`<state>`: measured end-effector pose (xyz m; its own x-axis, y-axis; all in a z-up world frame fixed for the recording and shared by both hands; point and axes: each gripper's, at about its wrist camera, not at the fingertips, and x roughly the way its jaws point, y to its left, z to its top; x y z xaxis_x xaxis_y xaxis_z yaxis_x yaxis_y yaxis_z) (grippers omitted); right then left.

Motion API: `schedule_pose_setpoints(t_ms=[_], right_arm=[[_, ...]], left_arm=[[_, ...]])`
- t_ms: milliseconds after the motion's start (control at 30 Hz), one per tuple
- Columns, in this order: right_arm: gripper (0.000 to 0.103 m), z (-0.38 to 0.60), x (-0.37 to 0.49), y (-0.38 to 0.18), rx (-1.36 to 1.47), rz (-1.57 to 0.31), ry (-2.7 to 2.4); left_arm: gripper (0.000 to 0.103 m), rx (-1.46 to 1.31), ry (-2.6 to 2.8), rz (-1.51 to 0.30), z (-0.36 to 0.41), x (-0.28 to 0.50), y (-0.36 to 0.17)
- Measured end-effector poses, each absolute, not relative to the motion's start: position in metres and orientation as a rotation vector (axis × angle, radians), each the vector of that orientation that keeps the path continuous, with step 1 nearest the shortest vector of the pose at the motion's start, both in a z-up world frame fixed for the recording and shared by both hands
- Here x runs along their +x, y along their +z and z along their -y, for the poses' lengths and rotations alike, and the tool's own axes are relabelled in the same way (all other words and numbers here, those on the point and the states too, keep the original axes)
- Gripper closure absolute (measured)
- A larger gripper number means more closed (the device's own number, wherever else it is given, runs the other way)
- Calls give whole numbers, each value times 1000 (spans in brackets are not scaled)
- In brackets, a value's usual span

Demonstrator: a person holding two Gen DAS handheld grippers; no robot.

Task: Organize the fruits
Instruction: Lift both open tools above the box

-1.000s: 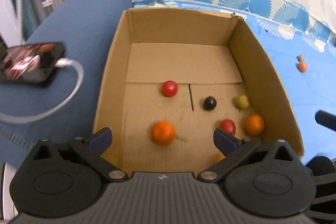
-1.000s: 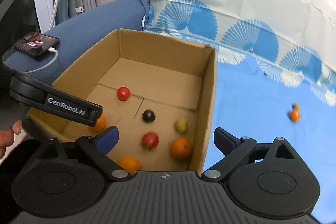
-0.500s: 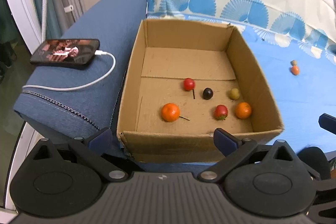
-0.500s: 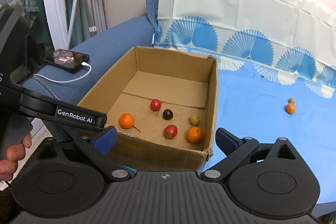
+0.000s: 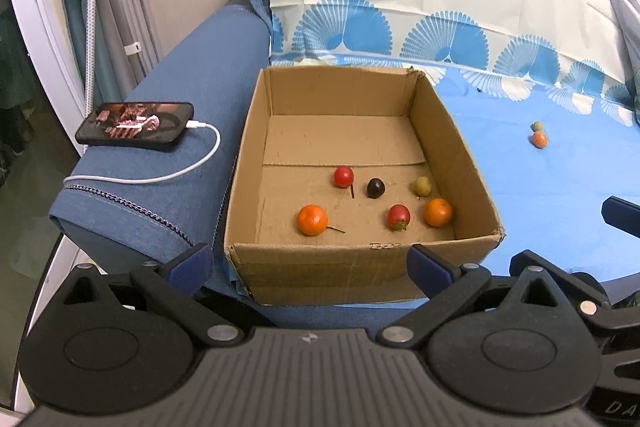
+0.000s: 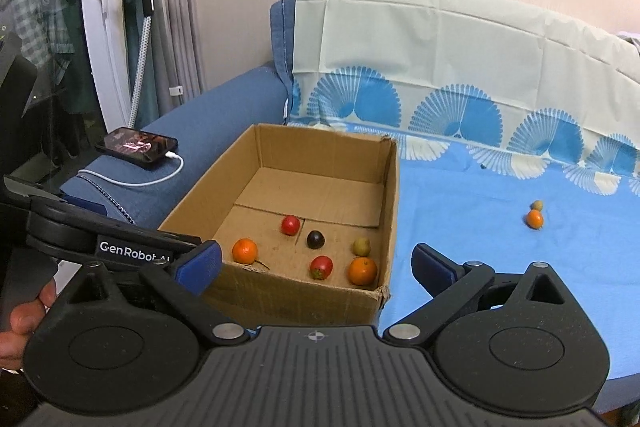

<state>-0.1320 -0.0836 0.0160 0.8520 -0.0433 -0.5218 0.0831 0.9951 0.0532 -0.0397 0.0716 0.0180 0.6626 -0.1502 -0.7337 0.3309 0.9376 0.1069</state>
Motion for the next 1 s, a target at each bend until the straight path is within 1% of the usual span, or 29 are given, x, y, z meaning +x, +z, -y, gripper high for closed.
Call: schedule_pose_setpoints(t_ms=[1000], right_arm=[[2,88,-126,11,107,-559,-69]], left_arm=[[0,254,-274,-826,-65,-32,15]])
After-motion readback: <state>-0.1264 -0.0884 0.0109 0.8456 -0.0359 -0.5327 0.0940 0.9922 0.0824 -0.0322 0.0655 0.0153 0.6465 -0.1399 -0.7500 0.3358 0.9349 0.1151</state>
